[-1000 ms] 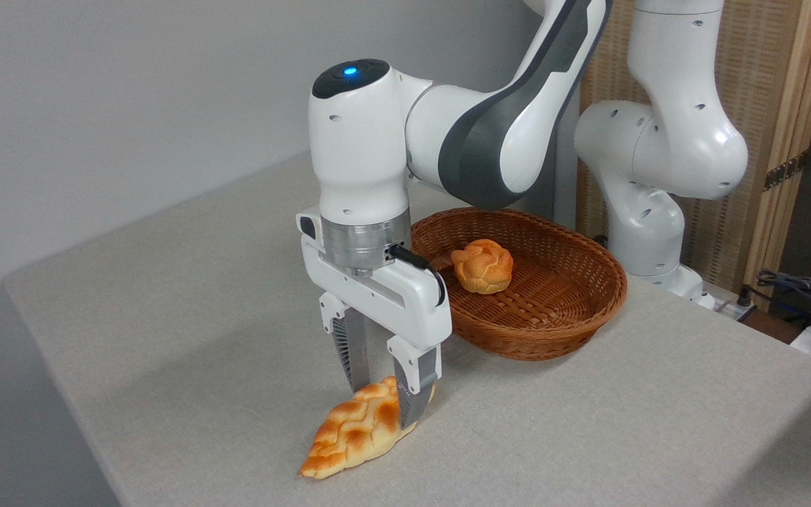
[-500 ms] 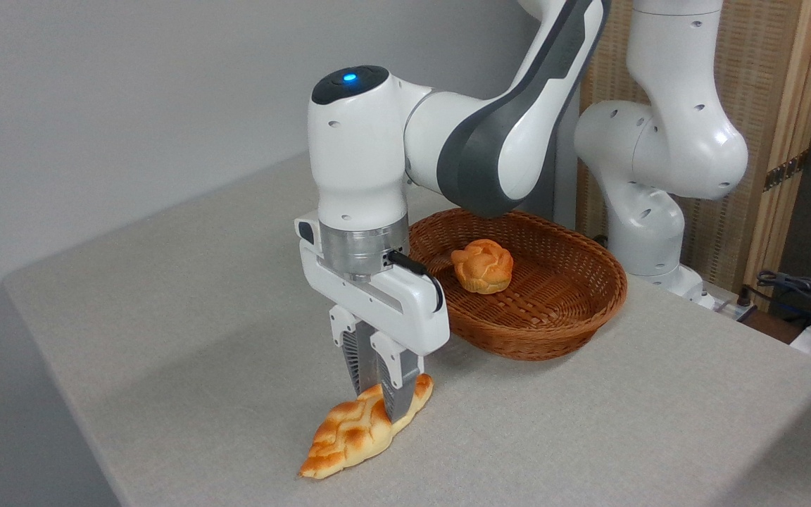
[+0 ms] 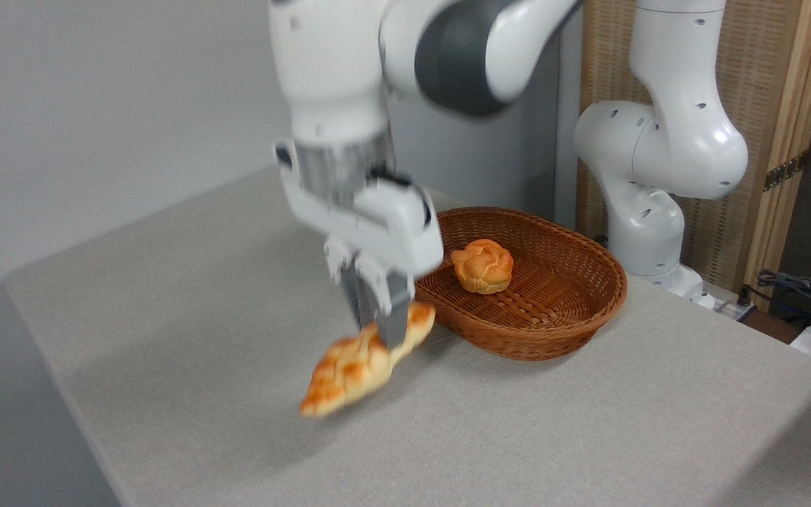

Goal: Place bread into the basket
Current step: 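Lift the braided loaf and carry it over the wicker basket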

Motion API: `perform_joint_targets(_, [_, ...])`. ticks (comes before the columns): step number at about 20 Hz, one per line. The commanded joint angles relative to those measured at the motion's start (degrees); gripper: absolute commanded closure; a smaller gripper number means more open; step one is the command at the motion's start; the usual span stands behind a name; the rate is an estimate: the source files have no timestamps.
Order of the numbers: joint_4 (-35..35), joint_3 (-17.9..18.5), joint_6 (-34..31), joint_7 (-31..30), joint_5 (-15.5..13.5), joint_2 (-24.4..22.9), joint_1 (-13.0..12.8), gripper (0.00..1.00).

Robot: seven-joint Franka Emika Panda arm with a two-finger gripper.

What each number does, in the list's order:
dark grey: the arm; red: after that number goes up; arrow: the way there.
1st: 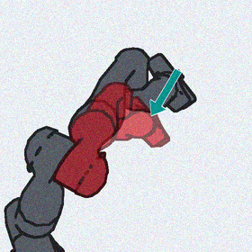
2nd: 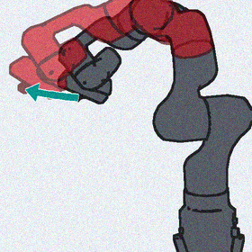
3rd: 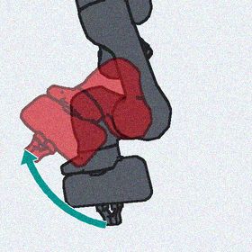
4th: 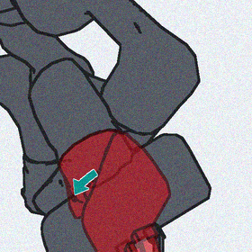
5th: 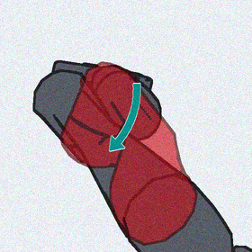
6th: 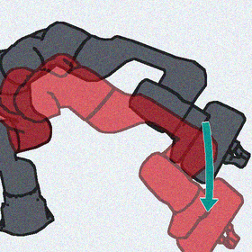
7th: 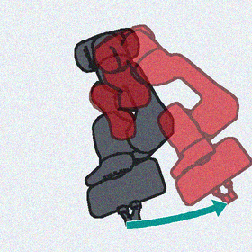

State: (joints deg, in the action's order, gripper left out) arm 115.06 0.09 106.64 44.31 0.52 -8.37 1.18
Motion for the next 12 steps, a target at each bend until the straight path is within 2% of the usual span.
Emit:
perform_joint_targets(1, [1.7, 3.1, -13.9, 8.6, 0.7, -11.0, -0.5, 0.84])
perform_joint_targets(2, [3.6, 4.2, -17.1, 11.8, 0.7, -13.8, -0.5, 0.79])
perform_joint_targets(4, [9.3, 6.0, -18.9, 15.9, 0.8, -19.5, -0.5, 0.77])
perform_joint_targets(6, [15.3, 6.6, -19.0, 19.0, 0.9, -23.1, -0.6, 0.53])
perform_joint_targets(9, [20.4, 6.6, -18.5, 23.4, 3.3, -22.9, -1.3, 0.5])
perform_joint_targets(11, [23.2, 6.6, -17.8, 22.8, 3.6, -22.4, -1.8, 0.15])
perform_joint_targets(12, [23.7, 6.6, -17.8, 22.8, 3.6, -22.4, -1.9, 0.11])
